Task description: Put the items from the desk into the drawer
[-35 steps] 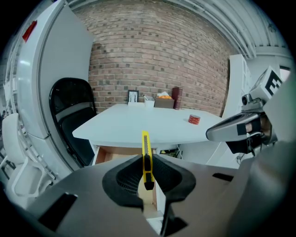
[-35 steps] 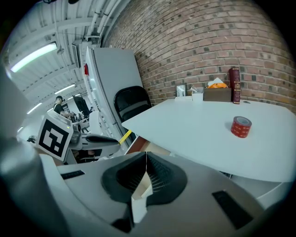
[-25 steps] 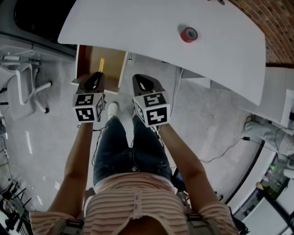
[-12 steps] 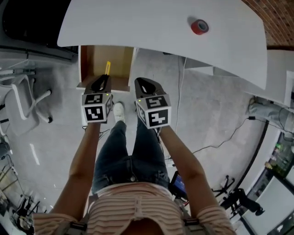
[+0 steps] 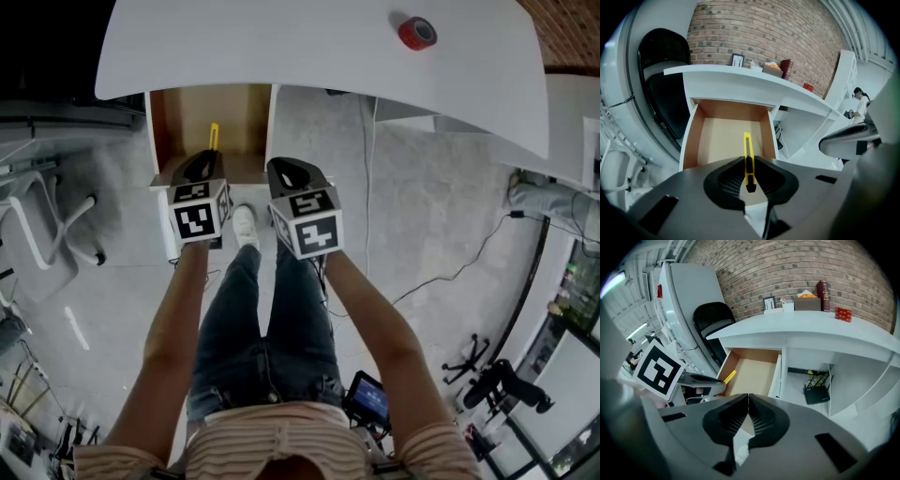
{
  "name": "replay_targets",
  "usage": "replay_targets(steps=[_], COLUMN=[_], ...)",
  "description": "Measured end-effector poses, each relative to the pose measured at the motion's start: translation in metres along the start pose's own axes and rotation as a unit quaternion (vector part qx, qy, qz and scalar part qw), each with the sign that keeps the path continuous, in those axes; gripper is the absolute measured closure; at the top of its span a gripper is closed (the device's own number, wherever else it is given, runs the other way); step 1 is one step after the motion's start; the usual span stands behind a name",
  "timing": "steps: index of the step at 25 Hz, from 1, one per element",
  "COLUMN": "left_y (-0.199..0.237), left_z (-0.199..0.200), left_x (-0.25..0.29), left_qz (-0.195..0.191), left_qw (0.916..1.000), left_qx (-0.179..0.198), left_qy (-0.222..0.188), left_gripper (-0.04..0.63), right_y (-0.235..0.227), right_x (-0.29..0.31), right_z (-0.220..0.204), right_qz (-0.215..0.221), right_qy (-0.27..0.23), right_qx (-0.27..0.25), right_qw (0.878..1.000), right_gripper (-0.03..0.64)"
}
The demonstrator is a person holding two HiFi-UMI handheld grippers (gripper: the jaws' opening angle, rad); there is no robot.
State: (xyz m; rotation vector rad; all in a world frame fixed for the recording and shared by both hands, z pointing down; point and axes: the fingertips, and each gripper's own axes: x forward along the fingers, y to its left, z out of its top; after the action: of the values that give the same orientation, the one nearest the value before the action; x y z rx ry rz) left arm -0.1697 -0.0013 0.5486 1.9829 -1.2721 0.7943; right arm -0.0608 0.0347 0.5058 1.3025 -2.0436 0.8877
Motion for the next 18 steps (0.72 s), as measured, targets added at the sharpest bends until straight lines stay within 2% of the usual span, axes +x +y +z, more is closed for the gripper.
replay_targets(steps=[4,11,18], left_y=[0.007,0.016,0.023], left_z=[-0.009,-0.012,-0.018], left_x=[0.021,0.067,0.096], left_qz=[-0.001,-0.007,0.001], left_qw=[0.9997,0.999,0.998], left_qx=[-0.008,-0.025,-0.041], left_qy=[0.024,0.037,0.048], left_gripper=[0.526,0.526,0.526], right_y=[-0.002,-0.017,-0.019], right_x=[0.027,0.07,0.091], right_z=[-0.01,-0.025,-0.038], right_qz=[0.001,-0.001,0.009], right_qy=[0.009,0.016,0.025], right_qx=[0.025,0.037,0.025], right_qw=[1.0,0.999,0.999], right_gripper=[0.6,0.6,0.6])
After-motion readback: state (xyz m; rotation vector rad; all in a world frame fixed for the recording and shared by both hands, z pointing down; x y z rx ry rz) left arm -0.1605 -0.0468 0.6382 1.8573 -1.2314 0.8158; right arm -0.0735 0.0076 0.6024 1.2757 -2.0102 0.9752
